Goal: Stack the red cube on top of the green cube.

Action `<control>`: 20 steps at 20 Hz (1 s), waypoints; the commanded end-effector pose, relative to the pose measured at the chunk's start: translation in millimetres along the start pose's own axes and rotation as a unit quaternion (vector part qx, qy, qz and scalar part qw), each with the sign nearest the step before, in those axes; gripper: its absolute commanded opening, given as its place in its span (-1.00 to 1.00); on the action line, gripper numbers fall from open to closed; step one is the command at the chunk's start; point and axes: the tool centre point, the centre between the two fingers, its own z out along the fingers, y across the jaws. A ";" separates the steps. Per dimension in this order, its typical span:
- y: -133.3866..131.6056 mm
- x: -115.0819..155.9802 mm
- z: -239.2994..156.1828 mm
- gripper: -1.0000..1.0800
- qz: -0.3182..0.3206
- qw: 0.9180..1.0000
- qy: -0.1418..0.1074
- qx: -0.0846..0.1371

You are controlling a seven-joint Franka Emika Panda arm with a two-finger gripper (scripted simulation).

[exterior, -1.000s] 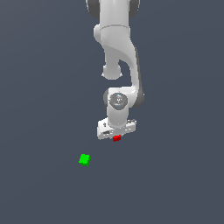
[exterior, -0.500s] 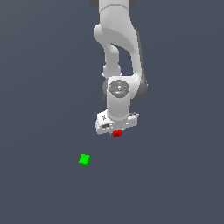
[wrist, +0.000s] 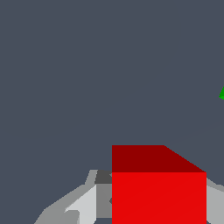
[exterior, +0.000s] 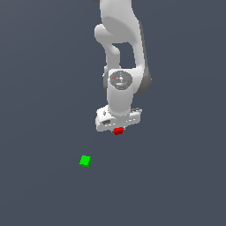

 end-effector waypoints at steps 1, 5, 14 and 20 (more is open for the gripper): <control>0.0 0.0 0.4 -1.00 0.000 1.000 0.000 0.000; 6.1 2.3 2.3 -1.00 0.000 1.000 0.000 0.000; 45.3 18.0 14.5 -1.00 0.000 1.000 0.000 0.000; 84.4 34.4 26.8 -1.00 0.000 1.000 0.000 0.000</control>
